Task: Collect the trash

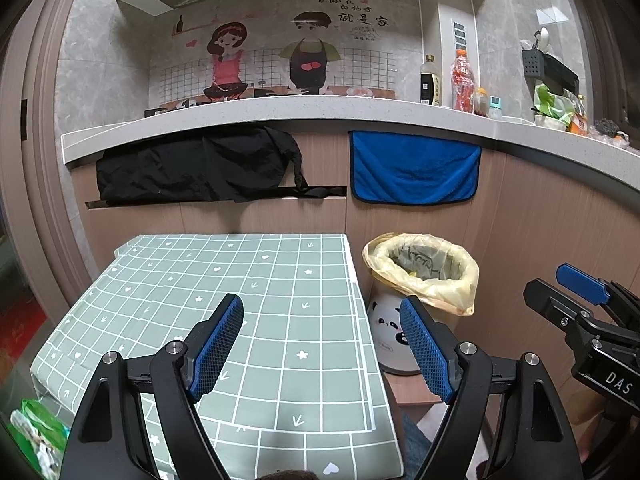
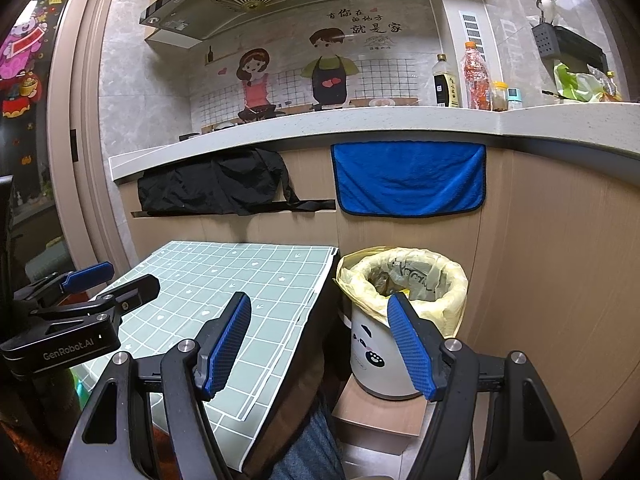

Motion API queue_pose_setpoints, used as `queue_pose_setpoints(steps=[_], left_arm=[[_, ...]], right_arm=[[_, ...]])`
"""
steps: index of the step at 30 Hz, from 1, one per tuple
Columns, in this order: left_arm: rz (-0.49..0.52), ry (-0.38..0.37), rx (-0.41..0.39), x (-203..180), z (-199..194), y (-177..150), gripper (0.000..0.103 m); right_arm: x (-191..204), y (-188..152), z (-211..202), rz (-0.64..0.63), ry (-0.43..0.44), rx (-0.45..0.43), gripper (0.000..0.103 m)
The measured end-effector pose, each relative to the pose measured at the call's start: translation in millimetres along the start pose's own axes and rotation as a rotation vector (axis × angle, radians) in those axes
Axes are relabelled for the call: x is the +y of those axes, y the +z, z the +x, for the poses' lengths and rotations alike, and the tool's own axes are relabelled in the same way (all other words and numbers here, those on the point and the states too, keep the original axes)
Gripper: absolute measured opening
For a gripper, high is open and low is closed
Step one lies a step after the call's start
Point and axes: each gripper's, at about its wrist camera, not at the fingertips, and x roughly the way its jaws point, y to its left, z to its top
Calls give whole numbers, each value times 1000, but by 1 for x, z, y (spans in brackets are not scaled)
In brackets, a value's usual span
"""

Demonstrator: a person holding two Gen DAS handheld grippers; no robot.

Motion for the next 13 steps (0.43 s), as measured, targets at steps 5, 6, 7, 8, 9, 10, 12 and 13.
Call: queue_pose_setpoints(steps=[5, 6, 7, 8, 9, 10, 12, 13], left_arm=[[-1, -7, 6, 3, 1, 0, 80], [0, -12, 8, 5, 2, 0, 80], [2, -21, 10, 8, 4, 0, 80], [1, -26, 15, 8, 5, 0, 80], [2, -32, 19, 11, 7, 1, 80], [1, -38, 24, 12, 9, 1, 80], [4, -43, 29, 16, 13, 2, 80], [5, -40, 31, 17, 15, 2, 80]], right_arm=[[0, 0, 0, 1, 1, 0, 68], [0, 0, 0, 1, 2, 1, 68], [0, 0, 0, 1, 1, 1, 68], [0, 0, 0, 0, 1, 1, 68], [0, 0, 0, 0, -1, 3, 68], [0, -1, 0, 0, -4, 4, 68], [1, -1, 1, -4, -11, 8, 68], [1, -1, 2, -5, -13, 10, 68]])
